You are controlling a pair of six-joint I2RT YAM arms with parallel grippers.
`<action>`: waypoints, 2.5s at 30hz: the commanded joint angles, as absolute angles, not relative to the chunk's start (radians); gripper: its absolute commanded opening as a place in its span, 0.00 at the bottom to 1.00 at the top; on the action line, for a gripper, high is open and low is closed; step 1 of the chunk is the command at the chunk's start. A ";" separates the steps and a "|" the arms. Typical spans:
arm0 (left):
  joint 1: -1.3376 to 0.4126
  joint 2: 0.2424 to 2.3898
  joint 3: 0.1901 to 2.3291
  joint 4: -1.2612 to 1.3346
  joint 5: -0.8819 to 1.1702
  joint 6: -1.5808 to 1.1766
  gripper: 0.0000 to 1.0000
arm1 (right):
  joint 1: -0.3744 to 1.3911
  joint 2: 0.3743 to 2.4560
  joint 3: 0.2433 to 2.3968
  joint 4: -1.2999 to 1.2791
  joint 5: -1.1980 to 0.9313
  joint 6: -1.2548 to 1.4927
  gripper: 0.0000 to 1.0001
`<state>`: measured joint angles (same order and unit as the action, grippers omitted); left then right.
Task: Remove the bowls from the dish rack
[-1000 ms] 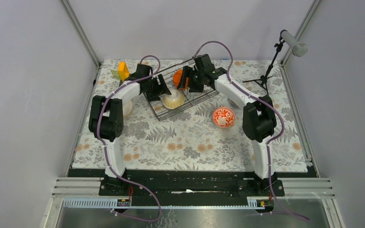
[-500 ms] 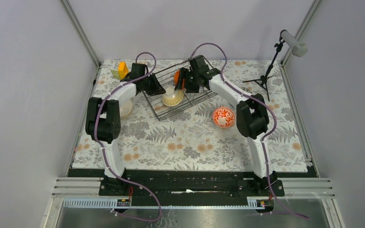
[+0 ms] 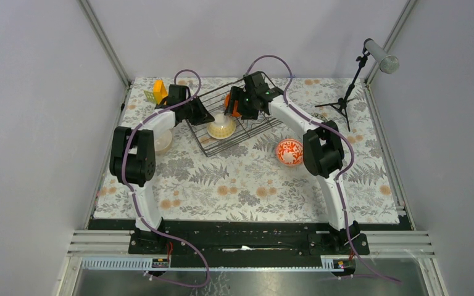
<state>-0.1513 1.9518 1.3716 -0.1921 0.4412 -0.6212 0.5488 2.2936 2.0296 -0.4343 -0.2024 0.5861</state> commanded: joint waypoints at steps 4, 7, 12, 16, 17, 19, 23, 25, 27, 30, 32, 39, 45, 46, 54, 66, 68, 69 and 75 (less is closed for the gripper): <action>-0.146 1.909 1.350 -0.285 0.376 -0.554 0.14 | 0.555 2.314 2.082 -0.439 -0.188 0.607 0.79; -0.146 1.881 1.353 -0.298 0.376 -0.551 0.11 | 0.556 2.316 2.092 -0.438 -0.192 0.604 0.78; -0.147 1.844 1.355 -0.304 0.386 -0.557 0.02 | 0.561 2.321 2.117 -0.438 -0.201 0.604 0.77; -0.147 1.830 1.368 -0.318 0.404 -0.558 0.00 | 0.569 2.325 2.128 -0.439 -0.218 0.598 0.76; -0.146 1.827 1.369 -0.318 0.408 -0.561 0.00 | 0.572 2.326 2.128 -0.437 -0.228 0.599 0.76; -0.146 1.820 1.374 -0.322 0.411 -0.563 0.00 | 0.576 2.329 2.124 -0.437 -0.236 0.602 0.76; -0.146 1.809 1.389 -0.354 0.397 -0.555 0.00 | 0.575 2.326 2.099 -0.439 -0.233 0.606 0.78; -0.146 1.801 1.397 -0.370 0.389 -0.547 0.02 | 0.579 2.324 2.086 -0.439 -0.230 0.599 0.78; -0.147 1.790 1.398 -0.373 0.382 -0.545 0.10 | 0.588 2.321 2.080 -0.447 -0.209 0.566 0.80; -0.148 1.776 1.390 -0.374 0.365 -0.546 0.28 | 0.603 2.321 2.075 -0.457 -0.172 0.529 0.82; -0.150 1.771 1.389 -0.381 0.354 -0.546 0.34 | 0.605 2.326 2.071 -0.457 -0.167 0.525 0.80; -0.164 1.684 1.386 -0.383 0.302 -0.535 0.36 | 0.605 2.351 2.076 -0.463 -0.154 0.515 0.79; -0.167 1.596 1.336 -0.400 0.241 -0.538 0.36 | 0.609 2.382 2.098 -0.490 -0.122 0.499 0.78; -0.167 1.585 1.325 -0.400 0.237 -0.538 0.37 | 0.610 2.384 2.098 -0.489 -0.122 0.500 0.78; -0.178 1.543 1.269 -0.353 0.228 -0.573 0.42 | 0.609 2.399 2.112 -0.505 -0.151 0.512 0.76; -0.227 1.507 1.255 -0.314 0.148 -0.558 0.52 | 0.616 2.472 2.198 -0.508 -0.165 0.540 0.74; -0.228 1.504 1.253 -0.321 0.136 -0.554 0.56 | 0.619 2.496 2.236 -0.508 -0.169 0.549 0.74; -0.228 1.505 1.256 -0.327 0.128 -0.554 0.58 | 0.619 2.508 2.258 -0.506 -0.172 0.556 0.74; -0.230 1.492 1.270 -0.384 0.043 -0.545 0.74 | 0.620 2.530 2.317 -0.483 -0.185 0.577 0.75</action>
<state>-0.2295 1.5402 1.2594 -0.3698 0.1322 -0.5625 0.6064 2.5103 2.2738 -0.4805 -0.1837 0.5598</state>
